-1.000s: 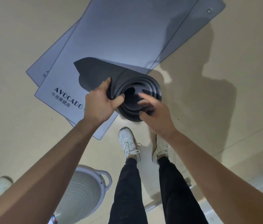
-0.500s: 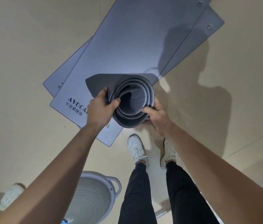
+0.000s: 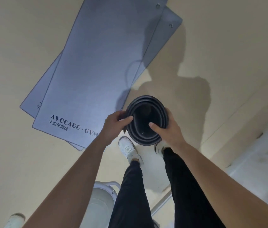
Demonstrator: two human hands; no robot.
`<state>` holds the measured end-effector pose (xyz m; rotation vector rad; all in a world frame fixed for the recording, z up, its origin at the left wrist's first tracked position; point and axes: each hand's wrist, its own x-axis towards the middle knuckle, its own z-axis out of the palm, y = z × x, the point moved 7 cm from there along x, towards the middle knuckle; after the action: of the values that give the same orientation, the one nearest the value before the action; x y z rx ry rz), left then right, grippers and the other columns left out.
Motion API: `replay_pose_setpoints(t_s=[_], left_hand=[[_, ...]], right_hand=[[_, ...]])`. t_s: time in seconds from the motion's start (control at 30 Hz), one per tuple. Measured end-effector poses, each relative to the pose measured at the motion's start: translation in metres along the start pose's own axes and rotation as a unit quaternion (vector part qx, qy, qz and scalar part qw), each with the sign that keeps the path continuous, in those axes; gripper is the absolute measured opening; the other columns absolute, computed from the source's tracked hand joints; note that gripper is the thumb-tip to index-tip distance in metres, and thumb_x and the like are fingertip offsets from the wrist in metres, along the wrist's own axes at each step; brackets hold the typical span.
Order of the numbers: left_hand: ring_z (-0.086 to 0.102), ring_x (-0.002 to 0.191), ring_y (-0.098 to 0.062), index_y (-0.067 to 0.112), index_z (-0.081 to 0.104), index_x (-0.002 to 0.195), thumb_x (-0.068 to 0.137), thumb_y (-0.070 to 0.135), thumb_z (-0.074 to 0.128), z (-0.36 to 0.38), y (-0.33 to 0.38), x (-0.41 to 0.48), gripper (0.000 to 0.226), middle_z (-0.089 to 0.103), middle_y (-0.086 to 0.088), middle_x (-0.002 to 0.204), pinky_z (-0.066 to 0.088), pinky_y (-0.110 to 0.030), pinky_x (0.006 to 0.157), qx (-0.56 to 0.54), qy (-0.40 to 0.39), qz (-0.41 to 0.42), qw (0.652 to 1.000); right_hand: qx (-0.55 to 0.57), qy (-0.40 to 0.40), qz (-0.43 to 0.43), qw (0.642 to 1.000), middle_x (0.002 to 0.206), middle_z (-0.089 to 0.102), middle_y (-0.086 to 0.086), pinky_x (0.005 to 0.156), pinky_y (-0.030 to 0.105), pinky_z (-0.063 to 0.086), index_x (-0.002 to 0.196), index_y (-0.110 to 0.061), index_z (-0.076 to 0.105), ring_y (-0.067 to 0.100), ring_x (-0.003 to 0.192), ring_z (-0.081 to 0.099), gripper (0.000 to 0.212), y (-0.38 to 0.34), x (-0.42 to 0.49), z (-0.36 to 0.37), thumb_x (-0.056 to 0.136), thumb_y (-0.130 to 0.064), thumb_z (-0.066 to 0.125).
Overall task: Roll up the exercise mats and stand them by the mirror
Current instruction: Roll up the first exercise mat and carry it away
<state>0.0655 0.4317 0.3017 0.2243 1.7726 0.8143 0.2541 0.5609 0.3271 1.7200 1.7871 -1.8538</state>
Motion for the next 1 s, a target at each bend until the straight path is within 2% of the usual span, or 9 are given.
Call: replay_pose_setpoints(t_s=[0.07, 0.17, 0.23, 0.33, 0.4, 0.5, 0.67, 0.9, 1.0], left_hand=[[0.066, 0.080, -0.015, 0.023, 0.068, 0.122, 0.092, 0.039, 0.074, 0.034, 0.014, 0.010, 0.035, 0.075, 0.004, 0.115, 0.057, -0.040, 0.080, 0.038, -0.019, 0.021, 0.999], [0.064, 0.099, -0.012, 0.021, 0.059, 0.132, 0.085, 0.052, 0.077, 0.072, 0.043, 0.016, 0.059, 0.068, 0.008, 0.117, 0.047, -0.027, 0.085, 0.164, 0.037, 0.048, 0.985], [0.064, 0.097, -0.014, 0.018, 0.057, 0.132, 0.083, 0.052, 0.078, 0.086, 0.054, 0.019, 0.063, 0.069, 0.006, 0.112, 0.045, -0.023, 0.081, 0.181, 0.091, 0.032, 0.979], [0.059, 0.077, -0.006, 0.018, 0.061, 0.127, 0.084, 0.039, 0.075, 0.105, 0.072, 0.024, 0.050, 0.067, 0.010, 0.096, 0.034, -0.011, 0.065, 0.211, 0.112, 0.033, 0.970], [0.058, 0.073, -0.004, 0.017, 0.064, 0.122, 0.084, 0.033, 0.073, 0.120, 0.086, 0.025, 0.042, 0.067, 0.010, 0.091, 0.032, -0.011, 0.062, 0.239, 0.099, 0.034, 0.965], [0.061, 0.077, -0.013, 0.014, 0.063, 0.116, 0.085, 0.031, 0.071, 0.150, 0.115, 0.017, 0.036, 0.069, 0.004, 0.090, 0.034, -0.016, 0.060, 0.286, 0.064, 0.027, 0.956], [0.059, 0.075, -0.005, 0.026, 0.059, 0.107, 0.088, 0.031, 0.072, 0.214, 0.194, -0.010, 0.024, 0.063, 0.013, 0.084, 0.040, -0.019, 0.062, 0.332, -0.008, 0.049, 0.942], [0.065, 0.085, -0.017, 0.024, 0.061, 0.107, 0.091, 0.030, 0.070, 0.340, 0.309, -0.042, 0.019, 0.066, 0.009, 0.090, 0.045, -0.030, 0.071, 0.359, -0.085, 0.097, 0.924], [0.062, 0.079, -0.006, 0.025, 0.062, 0.112, 0.091, 0.027, 0.069, 0.397, 0.363, -0.044, 0.022, 0.064, 0.015, 0.086, 0.042, -0.016, 0.065, 0.359, -0.127, 0.132, 0.915]], right_hand=[[-0.013, 0.063, 0.014, 0.998, 0.124, 0.065, -0.013, 0.103, 0.037, 0.055, 0.148, -0.029, 0.043, 0.010, 0.116, 0.065, 0.074, 0.014, 0.016, -0.026, 0.085, -0.031, 0.083], [-0.025, 0.071, 0.020, 0.997, 0.116, 0.065, -0.015, 0.102, 0.043, 0.055, 0.148, -0.029, 0.042, 0.015, 0.113, 0.066, 0.071, 0.026, 0.037, -0.056, 0.087, -0.018, 0.078], [-0.015, 0.059, 0.022, 0.998, 0.115, 0.067, -0.011, 0.100, 0.046, 0.057, 0.147, -0.031, 0.044, 0.016, 0.111, 0.067, 0.072, 0.031, 0.048, -0.071, 0.085, -0.006, 0.071], [0.015, 0.066, 0.018, 0.998, 0.114, 0.070, -0.010, 0.097, 0.047, 0.058, 0.141, -0.033, 0.051, 0.014, 0.108, 0.068, 0.073, 0.039, 0.058, -0.099, 0.076, -0.003, 0.065], [0.053, 0.069, 0.021, 0.996, 0.113, 0.072, -0.011, 0.097, 0.048, 0.058, 0.137, -0.034, 0.056, 0.013, 0.108, 0.070, 0.074, 0.047, 0.056, -0.118, 0.070, -0.003, 0.064], [0.114, 0.076, 0.031, 0.990, 0.112, 0.074, -0.009, 0.095, 0.050, 0.059, 0.133, -0.034, 0.060, 0.016, 0.109, 0.071, 0.076, 0.053, 0.040, -0.148, 0.068, 0.005, 0.062], [0.173, 0.112, 0.055, 0.977, 0.107, 0.075, -0.012, 0.095, 0.049, 0.059, 0.123, -0.043, 0.063, 0.014, 0.104, 0.072, 0.076, 0.043, 0.001, -0.232, 0.068, 0.009, 0.061], [0.223, 0.183, 0.082, 0.954, 0.108, 0.075, -0.008, 0.093, 0.051, 0.060, 0.132, -0.037, 0.061, 0.019, 0.102, 0.072, 0.074, 0.027, -0.037, -0.385, 0.072, 0.005, 0.060], [0.271, 0.234, 0.101, 0.928, 0.119, 0.073, -0.003, 0.098, 0.052, 0.058, 0.143, -0.029, 0.056, 0.019, 0.109, 0.070, 0.075, 0.021, -0.048, -0.446, 0.077, 0.007, 0.061]])
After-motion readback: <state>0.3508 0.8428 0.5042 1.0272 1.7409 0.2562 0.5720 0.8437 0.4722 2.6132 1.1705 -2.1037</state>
